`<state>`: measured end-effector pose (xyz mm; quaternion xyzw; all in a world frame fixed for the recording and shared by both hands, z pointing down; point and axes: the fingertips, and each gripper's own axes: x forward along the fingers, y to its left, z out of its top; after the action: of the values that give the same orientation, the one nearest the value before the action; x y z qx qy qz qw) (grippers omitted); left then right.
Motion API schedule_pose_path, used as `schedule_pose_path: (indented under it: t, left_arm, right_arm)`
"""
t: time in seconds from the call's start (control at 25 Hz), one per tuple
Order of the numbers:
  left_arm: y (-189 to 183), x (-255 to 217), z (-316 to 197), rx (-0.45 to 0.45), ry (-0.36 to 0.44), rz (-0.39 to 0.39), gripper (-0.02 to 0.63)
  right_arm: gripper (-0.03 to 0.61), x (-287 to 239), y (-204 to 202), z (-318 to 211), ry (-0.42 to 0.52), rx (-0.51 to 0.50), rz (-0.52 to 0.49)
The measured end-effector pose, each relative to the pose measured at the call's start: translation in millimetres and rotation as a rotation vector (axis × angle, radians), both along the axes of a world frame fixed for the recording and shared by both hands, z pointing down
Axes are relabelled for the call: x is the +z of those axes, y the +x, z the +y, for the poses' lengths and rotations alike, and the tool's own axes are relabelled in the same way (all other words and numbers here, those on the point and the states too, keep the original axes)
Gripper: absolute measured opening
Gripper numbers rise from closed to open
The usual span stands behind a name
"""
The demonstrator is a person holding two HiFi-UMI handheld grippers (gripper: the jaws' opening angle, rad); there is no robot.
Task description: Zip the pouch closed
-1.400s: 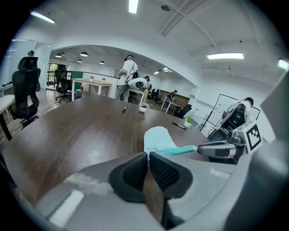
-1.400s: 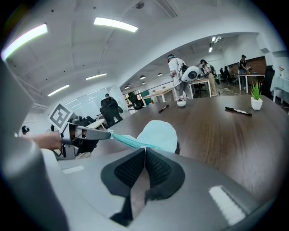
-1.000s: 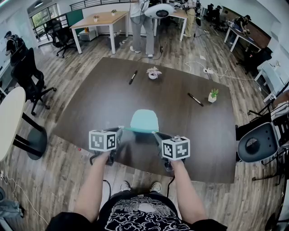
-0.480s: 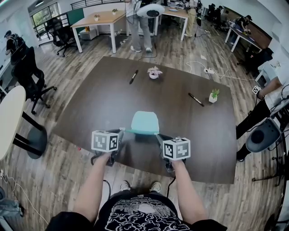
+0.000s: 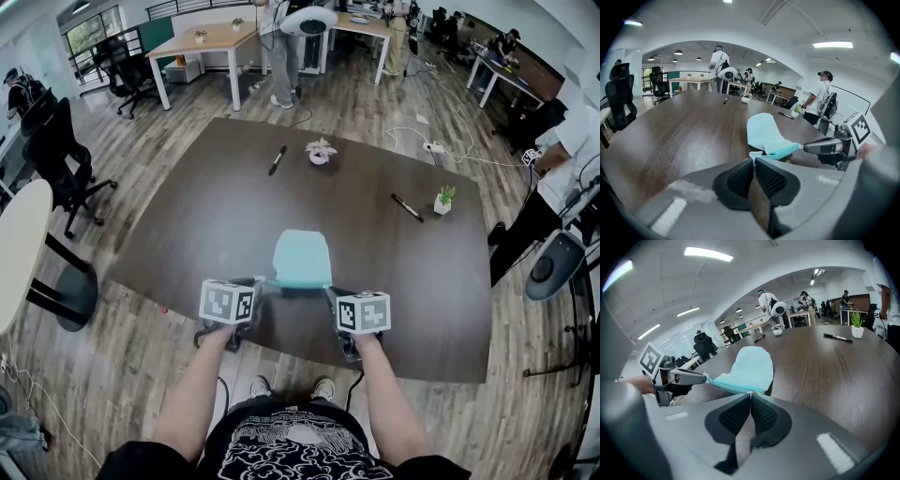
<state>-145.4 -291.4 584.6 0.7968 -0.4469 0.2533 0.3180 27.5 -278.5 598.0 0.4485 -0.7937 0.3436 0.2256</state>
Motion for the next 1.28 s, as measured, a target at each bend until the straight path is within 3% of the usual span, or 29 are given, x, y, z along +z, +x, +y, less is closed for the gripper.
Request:
schedule_pose_path:
  t: [0.52,0.6,0.72,1.0,1.28]
  left_arm:
    - [0,16,11,0.027,-0.033,-0.018,0.028]
    - [0,17,12,0.030,-0.034,-0.017,0.041]
    - [0,16,11,0.027,-0.033,-0.006,0.116]
    - [3,-3,-2,0.014,0.021,0.010,0.133]
    - [15,-44,-19,0.034,0.110,0.045,0.132]
  right_arm:
    - [0.009,14,0,7,-0.033,0.007,0.020]
    - [0.012,15,1,8,-0.034,0.013,0.029]
    - [0.031,15,3,7,-0.032,0.025,0.038]
    - [0.038,4,7,-1,-0.007,0.035,0.030]
    - [0.038,-35,5,-18,0.079,0.034,0.018]
